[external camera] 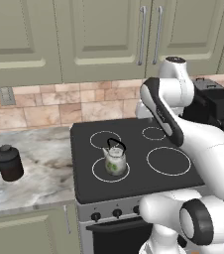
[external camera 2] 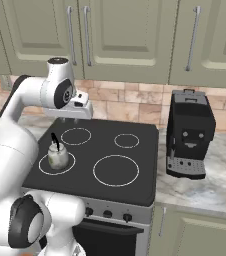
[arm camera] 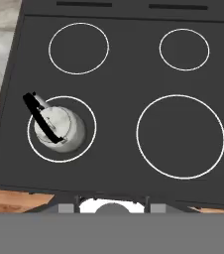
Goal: Pick the pan from the cabinet and place it on the stove. Then turn on the stove burner for the pan.
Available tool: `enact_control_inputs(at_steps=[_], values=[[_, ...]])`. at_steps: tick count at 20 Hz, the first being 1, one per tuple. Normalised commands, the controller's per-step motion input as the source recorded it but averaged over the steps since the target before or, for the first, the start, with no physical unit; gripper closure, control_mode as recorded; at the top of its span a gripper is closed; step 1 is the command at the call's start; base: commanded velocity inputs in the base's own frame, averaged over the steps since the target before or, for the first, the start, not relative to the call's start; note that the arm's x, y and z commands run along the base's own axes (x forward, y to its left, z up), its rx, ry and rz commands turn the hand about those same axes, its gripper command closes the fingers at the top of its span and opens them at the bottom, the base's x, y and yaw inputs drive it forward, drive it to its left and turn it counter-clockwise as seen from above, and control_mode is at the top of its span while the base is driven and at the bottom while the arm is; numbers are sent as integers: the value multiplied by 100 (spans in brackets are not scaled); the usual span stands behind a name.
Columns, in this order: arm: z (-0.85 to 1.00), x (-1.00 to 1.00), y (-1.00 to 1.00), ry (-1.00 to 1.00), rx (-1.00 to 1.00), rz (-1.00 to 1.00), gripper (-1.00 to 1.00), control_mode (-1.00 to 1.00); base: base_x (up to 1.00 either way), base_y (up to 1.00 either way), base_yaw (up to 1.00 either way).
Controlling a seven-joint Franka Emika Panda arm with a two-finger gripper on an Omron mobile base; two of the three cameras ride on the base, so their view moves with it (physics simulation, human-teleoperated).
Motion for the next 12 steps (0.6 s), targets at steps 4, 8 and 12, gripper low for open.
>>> enact_control_inputs(at_steps=[4,8,12], values=[[0,-34,-2,-8,0,-1,-100,-100,0,0,0],[6,-61,-2,-30,0,-7,-100,-100,0,0,0],[35,-45,-11,-43,0,-2,-100,-100,0,0,0]])
